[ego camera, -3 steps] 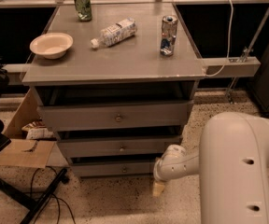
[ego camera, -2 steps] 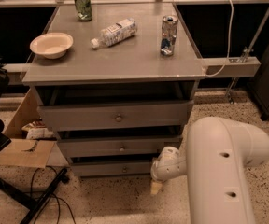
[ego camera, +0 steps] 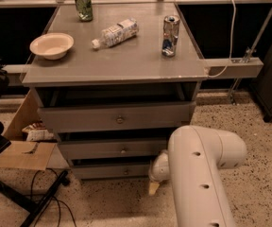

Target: Open bottom drawer

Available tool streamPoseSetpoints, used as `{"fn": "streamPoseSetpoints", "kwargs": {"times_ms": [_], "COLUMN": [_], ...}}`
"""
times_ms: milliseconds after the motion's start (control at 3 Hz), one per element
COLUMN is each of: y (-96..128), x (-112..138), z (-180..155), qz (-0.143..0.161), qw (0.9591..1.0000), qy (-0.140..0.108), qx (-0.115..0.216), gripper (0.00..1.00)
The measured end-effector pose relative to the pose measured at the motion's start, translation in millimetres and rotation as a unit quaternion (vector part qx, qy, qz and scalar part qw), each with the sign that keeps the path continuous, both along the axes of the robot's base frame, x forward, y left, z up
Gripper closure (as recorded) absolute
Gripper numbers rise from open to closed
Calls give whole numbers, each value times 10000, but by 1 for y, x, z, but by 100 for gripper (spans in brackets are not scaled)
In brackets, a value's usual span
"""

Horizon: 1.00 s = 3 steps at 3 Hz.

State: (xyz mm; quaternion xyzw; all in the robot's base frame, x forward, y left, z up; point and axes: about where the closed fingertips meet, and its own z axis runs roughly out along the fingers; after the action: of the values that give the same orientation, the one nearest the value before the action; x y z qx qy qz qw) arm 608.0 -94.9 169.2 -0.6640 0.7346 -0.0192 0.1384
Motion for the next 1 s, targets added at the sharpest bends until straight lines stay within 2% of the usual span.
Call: {"fn": "streamPoseSetpoints", "kwargs": {"times_ms": [667, 1000], "y": [7, 8], "x": [29, 29], "z": [-1, -11], "qz": [92, 97], "qw": [9998, 9995], "qy": [-97, 89], "qx": [-128, -300], "gripper": [0, 18]}}
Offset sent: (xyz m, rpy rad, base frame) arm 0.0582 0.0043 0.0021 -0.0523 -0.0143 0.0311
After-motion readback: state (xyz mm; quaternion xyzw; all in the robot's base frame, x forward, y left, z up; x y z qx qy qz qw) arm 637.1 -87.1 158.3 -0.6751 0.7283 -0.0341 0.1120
